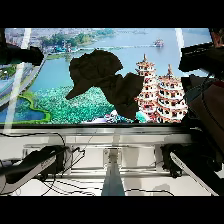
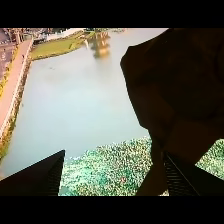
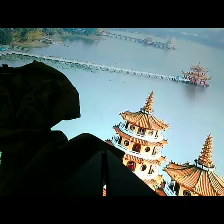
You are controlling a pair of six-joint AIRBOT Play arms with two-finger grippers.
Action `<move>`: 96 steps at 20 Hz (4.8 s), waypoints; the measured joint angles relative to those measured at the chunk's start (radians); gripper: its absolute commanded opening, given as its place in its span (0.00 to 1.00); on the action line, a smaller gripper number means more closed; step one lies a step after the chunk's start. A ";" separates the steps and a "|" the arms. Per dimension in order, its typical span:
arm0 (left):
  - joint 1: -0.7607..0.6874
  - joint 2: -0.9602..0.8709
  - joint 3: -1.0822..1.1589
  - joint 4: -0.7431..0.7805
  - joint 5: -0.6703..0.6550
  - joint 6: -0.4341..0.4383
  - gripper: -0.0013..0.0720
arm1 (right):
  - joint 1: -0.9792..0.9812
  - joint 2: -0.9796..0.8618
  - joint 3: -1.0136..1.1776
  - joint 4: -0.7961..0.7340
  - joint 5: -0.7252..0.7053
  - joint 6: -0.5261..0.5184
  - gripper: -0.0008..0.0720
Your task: Fold the clothes and pants, and hang the long-sleeved shirts on hangers.
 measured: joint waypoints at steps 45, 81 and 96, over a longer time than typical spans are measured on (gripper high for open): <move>-0.015 -0.542 0.000 -0.173 0.281 -0.214 0.95 | -0.001 -0.086 0.000 -0.064 -0.052 -0.027 0.03; 0.011 -0.250 0.204 -0.328 0.045 0.171 0.05 | -0.278 -0.237 -0.785 0.798 -0.002 -0.433 0.85; -0.017 -0.204 0.203 -0.328 -0.047 0.108 0.05 | 0.003 -0.753 -0.512 0.959 -0.114 -0.318 0.32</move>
